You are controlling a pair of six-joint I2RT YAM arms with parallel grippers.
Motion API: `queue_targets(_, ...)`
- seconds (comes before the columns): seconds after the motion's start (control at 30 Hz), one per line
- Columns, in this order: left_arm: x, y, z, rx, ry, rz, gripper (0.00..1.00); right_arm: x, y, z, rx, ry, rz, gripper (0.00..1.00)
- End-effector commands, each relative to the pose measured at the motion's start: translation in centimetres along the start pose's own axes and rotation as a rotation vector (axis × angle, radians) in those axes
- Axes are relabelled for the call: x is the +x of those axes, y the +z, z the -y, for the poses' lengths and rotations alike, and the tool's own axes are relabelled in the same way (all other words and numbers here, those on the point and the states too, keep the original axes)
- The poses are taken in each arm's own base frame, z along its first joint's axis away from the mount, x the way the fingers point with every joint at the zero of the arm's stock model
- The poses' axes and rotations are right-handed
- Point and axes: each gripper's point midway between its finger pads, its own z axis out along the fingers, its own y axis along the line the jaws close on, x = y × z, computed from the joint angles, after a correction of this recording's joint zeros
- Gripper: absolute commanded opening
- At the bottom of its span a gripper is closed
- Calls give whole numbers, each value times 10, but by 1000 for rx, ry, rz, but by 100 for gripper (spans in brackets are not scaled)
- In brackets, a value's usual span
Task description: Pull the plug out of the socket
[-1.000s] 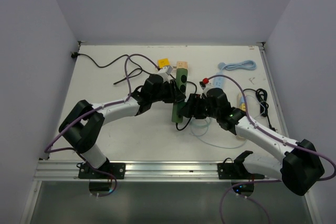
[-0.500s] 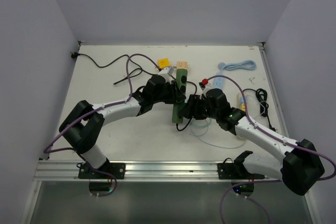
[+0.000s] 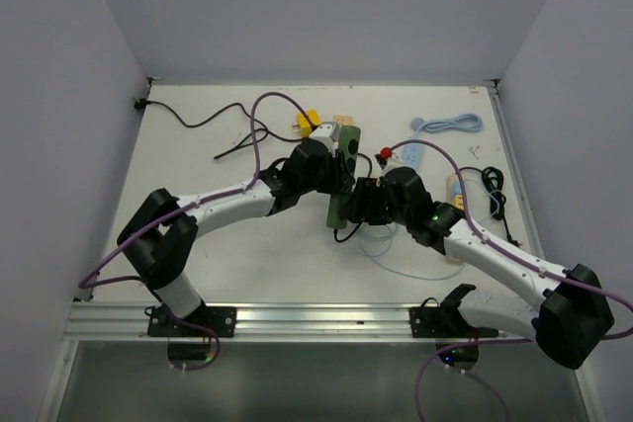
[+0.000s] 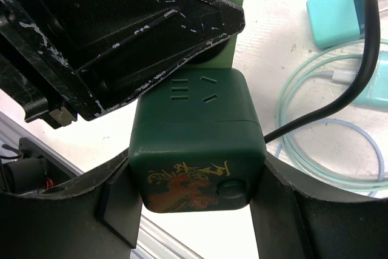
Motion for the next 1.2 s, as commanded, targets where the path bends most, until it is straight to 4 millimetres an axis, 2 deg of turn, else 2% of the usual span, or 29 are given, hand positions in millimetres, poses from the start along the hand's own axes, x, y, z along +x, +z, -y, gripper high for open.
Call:
queue_targets(0.0, -15, 3, -33, -142, 57, 65, 0, -24, -17, -22, -51, -82, 85, 20)
queue_targets(0.17, -19, -2, -26, 70, -33, 65, 0, -26, -30, -25, -95, -85, 131, 20)
queue_targets(0.37, -17, -3, -20, 158, -29, 50, 0, -29, -42, -35, -162, -109, 152, 20)
queue_targets(0.57, -9, -7, -30, 186, -6, 42, 0, -25, -45, -34, -190, -124, 138, 18)
queue_targets(0.87, -18, -26, -35, 326, -31, 89, 0, -27, -53, -35, -245, -114, 160, 18)
queue_targets(1.17, -21, -22, -48, 254, -68, 92, 0, -26, -44, -25, -195, -141, 145, 17)
